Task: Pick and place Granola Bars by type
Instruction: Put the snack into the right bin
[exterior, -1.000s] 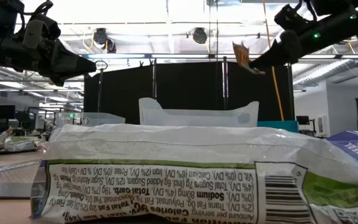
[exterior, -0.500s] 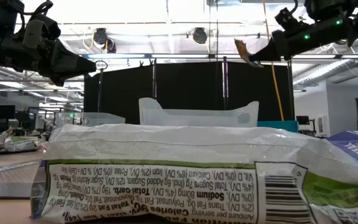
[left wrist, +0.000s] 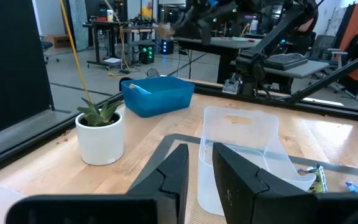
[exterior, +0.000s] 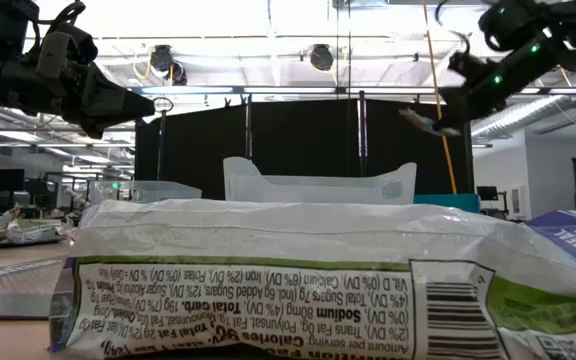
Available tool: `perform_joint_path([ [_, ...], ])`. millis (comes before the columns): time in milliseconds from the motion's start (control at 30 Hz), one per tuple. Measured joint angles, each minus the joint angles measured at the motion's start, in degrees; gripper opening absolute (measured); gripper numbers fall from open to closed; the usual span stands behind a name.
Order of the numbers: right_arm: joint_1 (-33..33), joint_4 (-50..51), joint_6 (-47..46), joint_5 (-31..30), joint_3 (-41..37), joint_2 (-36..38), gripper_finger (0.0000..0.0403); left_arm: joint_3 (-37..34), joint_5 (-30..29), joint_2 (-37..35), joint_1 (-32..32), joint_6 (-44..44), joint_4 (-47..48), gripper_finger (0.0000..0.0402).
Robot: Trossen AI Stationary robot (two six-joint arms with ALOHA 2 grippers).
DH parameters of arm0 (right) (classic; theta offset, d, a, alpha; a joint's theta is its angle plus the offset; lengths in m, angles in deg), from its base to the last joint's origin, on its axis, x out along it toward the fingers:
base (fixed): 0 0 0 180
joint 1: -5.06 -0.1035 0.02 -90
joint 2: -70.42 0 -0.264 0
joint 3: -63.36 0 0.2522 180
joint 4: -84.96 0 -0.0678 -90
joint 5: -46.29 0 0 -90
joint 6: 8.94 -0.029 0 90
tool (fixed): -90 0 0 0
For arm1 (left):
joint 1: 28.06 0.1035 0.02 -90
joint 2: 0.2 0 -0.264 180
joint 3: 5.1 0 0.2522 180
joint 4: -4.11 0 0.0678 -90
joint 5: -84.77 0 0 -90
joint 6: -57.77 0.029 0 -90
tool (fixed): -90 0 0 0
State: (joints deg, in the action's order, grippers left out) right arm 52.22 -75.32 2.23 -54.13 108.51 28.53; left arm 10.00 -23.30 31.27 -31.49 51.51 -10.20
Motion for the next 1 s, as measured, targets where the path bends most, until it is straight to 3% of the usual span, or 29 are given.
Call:
perform_joint_path([
  [567,1.1,3.5,-3.0,0.0,-3.6,-7.5,0.0000,0.0,0.0,0.0,0.0,0.0,0.0,0.0079],
  [1000,1.2,-4.0,-5.7,1.7,-9.6,-10.7,0.0000,0.0,0.0,0.0,0.0,0.0,0.0,0.0079],
])
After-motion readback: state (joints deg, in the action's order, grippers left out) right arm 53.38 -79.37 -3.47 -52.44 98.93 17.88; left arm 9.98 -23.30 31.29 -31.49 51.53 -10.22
